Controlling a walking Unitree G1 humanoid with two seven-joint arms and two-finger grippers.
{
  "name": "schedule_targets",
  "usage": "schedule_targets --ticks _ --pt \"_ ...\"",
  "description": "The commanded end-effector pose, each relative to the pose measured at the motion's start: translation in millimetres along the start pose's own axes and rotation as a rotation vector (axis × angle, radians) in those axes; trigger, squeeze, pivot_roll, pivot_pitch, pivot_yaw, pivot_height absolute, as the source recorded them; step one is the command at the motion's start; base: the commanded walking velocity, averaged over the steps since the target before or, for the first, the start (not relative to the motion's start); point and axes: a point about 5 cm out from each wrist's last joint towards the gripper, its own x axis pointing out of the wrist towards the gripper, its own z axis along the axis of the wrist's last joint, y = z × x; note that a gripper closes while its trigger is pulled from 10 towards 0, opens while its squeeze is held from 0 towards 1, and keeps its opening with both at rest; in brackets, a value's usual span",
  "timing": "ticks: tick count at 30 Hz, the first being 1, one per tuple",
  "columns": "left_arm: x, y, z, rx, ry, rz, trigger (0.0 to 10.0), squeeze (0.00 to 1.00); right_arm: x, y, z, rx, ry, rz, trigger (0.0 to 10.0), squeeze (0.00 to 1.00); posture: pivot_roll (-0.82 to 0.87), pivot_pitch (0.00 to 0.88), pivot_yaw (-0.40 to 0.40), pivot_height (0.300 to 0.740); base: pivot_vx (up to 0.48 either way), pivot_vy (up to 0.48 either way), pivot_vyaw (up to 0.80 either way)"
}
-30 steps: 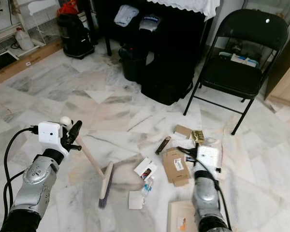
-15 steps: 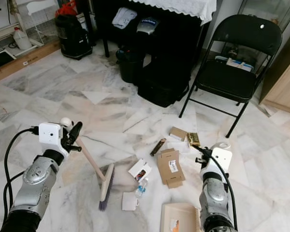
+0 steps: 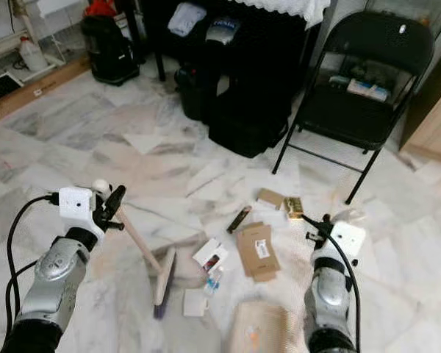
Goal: Sweep floor
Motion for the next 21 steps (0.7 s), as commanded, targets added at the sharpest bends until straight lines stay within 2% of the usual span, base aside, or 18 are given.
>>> schedule_targets --ticks 1,2,5,7,15,21 --pt "0.7 3.8 9.0 0.005 -0.041 0.008 10.0 0.0 3.8 6.5 14.1 0.013 -0.078 0.014 10.0 0.0 0.08 0.133 0.057 0.74 0.0 0.0 0.0" --pt "0.8 3.7 8.9 0.004 -0.041 0.008 10.0 0.0 5.4 8.0 24.9 -0.009 -0.141 0.032 10.0 0.0 0.08 0.133 0.057 0.74 0.0 0.0 0.0" --pt "1.6 3.7 9.0 0.002 -0.042 0.007 10.0 0.0 5.5 11.0 38.2 -0.036 -0.218 0.05 10.0 0.0 0.08 0.134 0.056 0.74 0.0 0.0 0.0" --pt "2.1 3.6 9.0 0.002 -0.042 0.007 10.0 0.0 4.8 13.2 40.7 -0.036 -0.227 0.059 10.0 0.0 0.08 0.134 0.056 0.74 0.0 0.0 0.0" --pt "2.6 2.9 8.4 -0.002 -0.041 0.005 10.0 0.0 -5.2 21.0 26.1 -0.044 -0.155 0.072 10.0 0.0 0.08 0.13 0.055 0.74 0.0 0.0 0.0" --pt "2.4 12.3 10.9 0.033 -0.057 0.069 10.0 0.0 -12.4 26.5 12.9 -0.051 -0.09 0.113 10.0 0.0 0.08 0.136 0.054 0.74 0.0 0.0 0.0"
